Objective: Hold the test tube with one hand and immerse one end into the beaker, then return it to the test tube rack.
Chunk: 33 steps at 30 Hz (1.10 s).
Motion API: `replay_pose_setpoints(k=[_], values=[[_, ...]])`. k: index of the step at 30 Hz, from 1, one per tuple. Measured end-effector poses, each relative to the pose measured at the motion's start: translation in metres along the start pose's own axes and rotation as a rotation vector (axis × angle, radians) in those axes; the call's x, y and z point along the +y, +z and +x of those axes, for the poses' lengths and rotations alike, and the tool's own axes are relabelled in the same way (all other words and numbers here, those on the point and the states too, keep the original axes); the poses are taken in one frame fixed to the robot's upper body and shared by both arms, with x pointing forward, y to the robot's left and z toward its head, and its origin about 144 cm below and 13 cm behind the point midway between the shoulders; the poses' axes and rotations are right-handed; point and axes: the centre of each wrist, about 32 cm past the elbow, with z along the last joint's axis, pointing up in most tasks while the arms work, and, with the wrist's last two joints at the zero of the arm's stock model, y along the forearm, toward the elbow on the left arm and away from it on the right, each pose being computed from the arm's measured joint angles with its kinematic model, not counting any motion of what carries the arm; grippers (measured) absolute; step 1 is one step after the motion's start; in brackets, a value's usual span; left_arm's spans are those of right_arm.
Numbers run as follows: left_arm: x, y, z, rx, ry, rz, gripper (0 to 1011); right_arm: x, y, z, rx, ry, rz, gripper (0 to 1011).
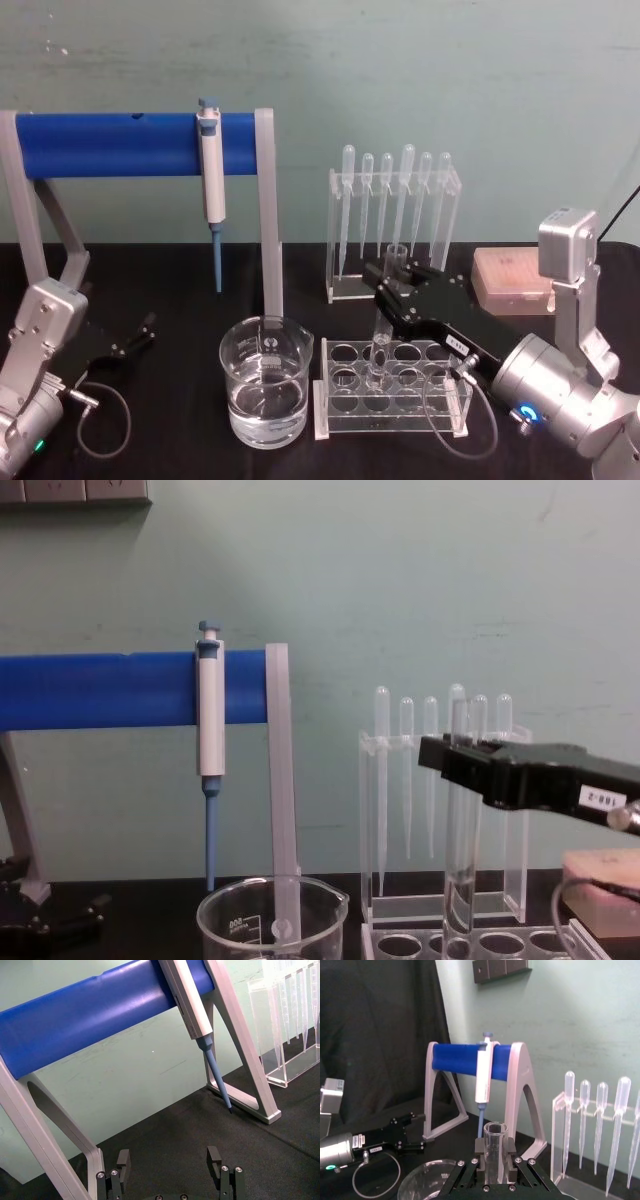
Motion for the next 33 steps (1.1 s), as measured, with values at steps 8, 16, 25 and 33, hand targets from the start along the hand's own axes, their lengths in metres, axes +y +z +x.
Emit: replay_pose_setpoints(k=[8,16,25,33], values=[[0.0,0.0,0.0,0.0,0.0,0.0,1000,0.001,0.016,-0.001,-0.037,0.015,0.021,225],[0.0,0.0,0.0,0.0,0.0,0.0,1000,0.0,0.026,-0.001,-0.065,0.022,0.02,225],[0.0,0.0,0.0,0.0,0.0,0.0,1000,0.0,0.032,0.001,-0.076,0.019,0.019,225],[0.0,0.0,0.0,0.0,0.0,0.0,1000,0.0,0.031,0.001,-0.075,0.018,0.019,225]])
